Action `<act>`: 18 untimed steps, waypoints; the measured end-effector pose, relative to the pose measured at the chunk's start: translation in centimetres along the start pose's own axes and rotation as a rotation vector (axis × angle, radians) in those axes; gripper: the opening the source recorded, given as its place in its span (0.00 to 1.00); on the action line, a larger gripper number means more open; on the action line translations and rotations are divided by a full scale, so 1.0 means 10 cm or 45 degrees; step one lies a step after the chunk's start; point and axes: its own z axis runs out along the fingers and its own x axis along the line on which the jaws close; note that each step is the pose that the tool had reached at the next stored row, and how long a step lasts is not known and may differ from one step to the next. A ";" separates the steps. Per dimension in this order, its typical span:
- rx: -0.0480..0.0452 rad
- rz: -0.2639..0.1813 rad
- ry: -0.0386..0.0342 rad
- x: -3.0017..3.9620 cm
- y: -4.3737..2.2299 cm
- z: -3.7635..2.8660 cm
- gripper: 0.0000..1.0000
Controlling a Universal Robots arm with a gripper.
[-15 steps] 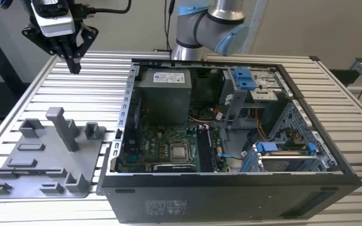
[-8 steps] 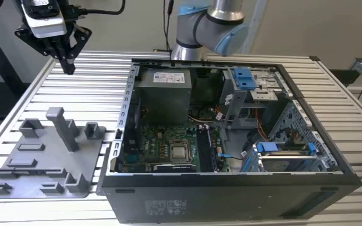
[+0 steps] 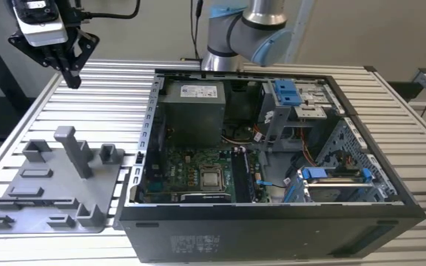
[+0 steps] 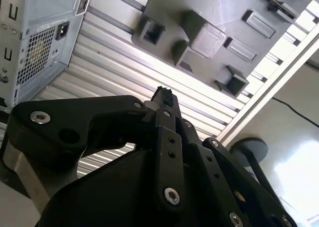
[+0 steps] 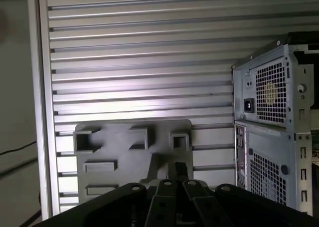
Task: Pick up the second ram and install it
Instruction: 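Reach for the second ram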
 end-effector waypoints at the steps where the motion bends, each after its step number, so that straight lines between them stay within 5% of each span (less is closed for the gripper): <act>1: 0.000 0.000 0.0002 0.022 -0.002 0.003 0.11; 18: 0.000 0.000 0.0010 0.434 -0.033 0.042 0.11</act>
